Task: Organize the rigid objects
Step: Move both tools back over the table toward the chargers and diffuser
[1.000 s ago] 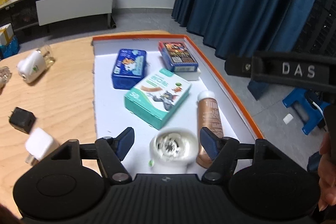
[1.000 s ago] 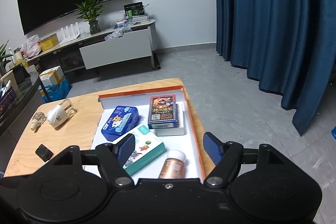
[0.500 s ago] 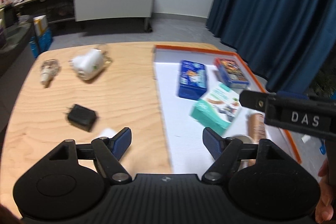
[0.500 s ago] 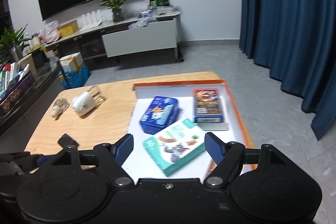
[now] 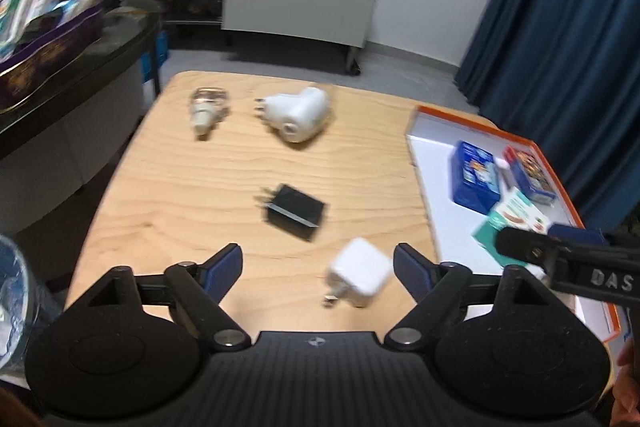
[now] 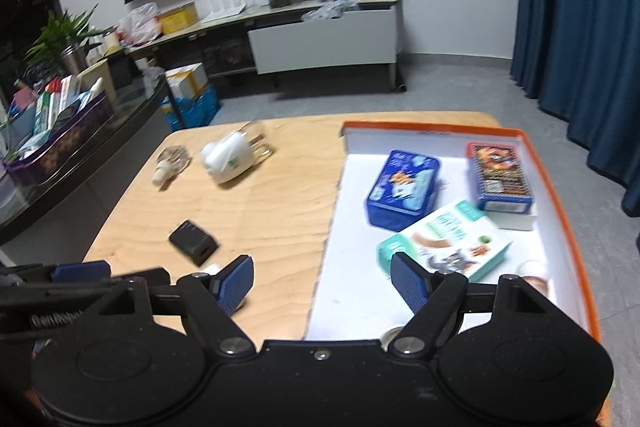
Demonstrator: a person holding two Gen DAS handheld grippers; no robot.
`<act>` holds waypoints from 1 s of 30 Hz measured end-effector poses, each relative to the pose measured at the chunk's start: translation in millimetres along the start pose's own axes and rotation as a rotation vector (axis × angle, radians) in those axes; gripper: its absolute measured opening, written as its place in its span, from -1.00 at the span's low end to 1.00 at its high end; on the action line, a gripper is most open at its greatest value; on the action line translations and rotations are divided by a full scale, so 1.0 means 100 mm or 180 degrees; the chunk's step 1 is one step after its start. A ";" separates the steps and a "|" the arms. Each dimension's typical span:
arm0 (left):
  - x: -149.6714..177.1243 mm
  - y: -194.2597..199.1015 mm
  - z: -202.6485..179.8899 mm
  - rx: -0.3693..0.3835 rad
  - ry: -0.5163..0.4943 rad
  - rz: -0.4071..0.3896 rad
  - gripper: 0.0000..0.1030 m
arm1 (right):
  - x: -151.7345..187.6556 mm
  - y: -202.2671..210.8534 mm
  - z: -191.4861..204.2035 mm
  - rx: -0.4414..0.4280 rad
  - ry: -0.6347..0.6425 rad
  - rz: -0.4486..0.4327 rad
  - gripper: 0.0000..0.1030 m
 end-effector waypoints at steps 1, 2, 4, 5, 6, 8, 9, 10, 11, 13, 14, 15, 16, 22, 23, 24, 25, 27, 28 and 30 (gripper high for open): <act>0.02 0.01 0.07 -0.0020 0.0045 -0.0007 0.68 | 0.02 -0.02 0.03 -0.0011 0.0023 0.0017 0.73; 0.03 0.00 0.14 -0.0037 0.0081 0.0002 0.68 | 0.04 -0.03 0.06 -0.0024 0.0048 0.0033 0.73; 0.05 -0.01 0.25 -0.0070 0.0114 0.0021 0.68 | 0.06 -0.07 0.10 -0.0051 0.0079 0.0064 0.73; 0.05 -0.02 0.29 -0.0073 0.0116 0.0033 0.68 | 0.08 -0.09 0.11 -0.0060 0.0084 0.0082 0.73; 0.04 -0.03 0.33 -0.0067 0.0097 0.0039 0.69 | 0.09 -0.11 0.12 -0.0063 0.0084 0.0098 0.73; 0.02 -0.05 0.34 -0.0078 -0.0011 0.0034 0.74 | 0.10 -0.13 0.12 -0.0072 0.0085 0.0118 0.73; 0.00 -0.07 0.34 -0.0080 -0.0079 0.0033 0.76 | 0.10 -0.15 0.11 -0.0069 0.0078 0.0126 0.73; -0.01 -0.10 0.33 -0.0067 -0.0145 0.0025 0.76 | 0.10 -0.16 0.10 -0.0070 0.0064 0.0131 0.73; -0.01 -0.13 0.33 -0.0056 -0.0205 0.0014 0.78 | 0.10 -0.16 0.10 -0.0079 0.0053 0.0134 0.73; -0.03 -0.21 0.32 -0.0075 -0.0281 0.0013 0.82 | 0.10 -0.18 0.08 -0.0074 0.0041 0.0145 0.73; -0.05 -0.25 0.30 -0.0069 -0.0278 0.0008 0.84 | 0.10 -0.19 0.07 -0.0067 0.0038 0.0148 0.73; -0.07 -0.30 0.30 -0.0056 -0.0251 -0.0005 0.87 | 0.10 -0.20 0.06 -0.0065 0.0035 0.0153 0.73; -0.07 -0.34 0.29 -0.0030 -0.0222 -0.0011 0.89 | 0.10 -0.22 0.05 -0.0064 0.0032 0.0160 0.73; -0.14 -0.64 0.11 0.0046 -0.0576 -0.0048 0.91 | 0.08 -0.27 0.00 -0.0051 0.0033 0.0162 0.73; -0.14 -0.69 0.10 0.0027 -0.0644 -0.0047 0.91 | 0.07 -0.28 -0.02 -0.0048 0.0023 0.0162 0.73; -0.14 -0.74 0.10 0.0023 -0.0689 -0.0039 0.89 | 0.07 -0.29 -0.04 -0.0042 0.0014 0.0165 0.73; -0.15 -0.78 0.11 0.0049 -0.0712 -0.0031 0.88 | 0.06 -0.31 -0.05 -0.0038 0.0006 0.0167 0.73; -0.14 -0.85 0.12 0.0117 -0.0763 -0.0031 0.70 | 0.05 -0.34 -0.08 -0.0030 -0.0015 0.0171 0.73; -0.14 -0.88 0.13 0.0155 -0.0809 -0.0017 0.65 | 0.04 -0.35 -0.09 -0.0033 -0.0027 0.0174 0.73; -0.12 -0.94 0.12 0.0202 -0.0898 0.0030 0.44 | 0.03 -0.39 -0.10 -0.0035 -0.0048 0.0178 0.73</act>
Point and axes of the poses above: each gripper's, at about its wrist camera, not at the fingertips, and y roughly against the way its jaws point, z to its left, x to its underside, the point moved 6 cm from there along -y, roughly the way its jaws point, and after that the axes turned 7 degrees about -y, right-handed, at the moved point
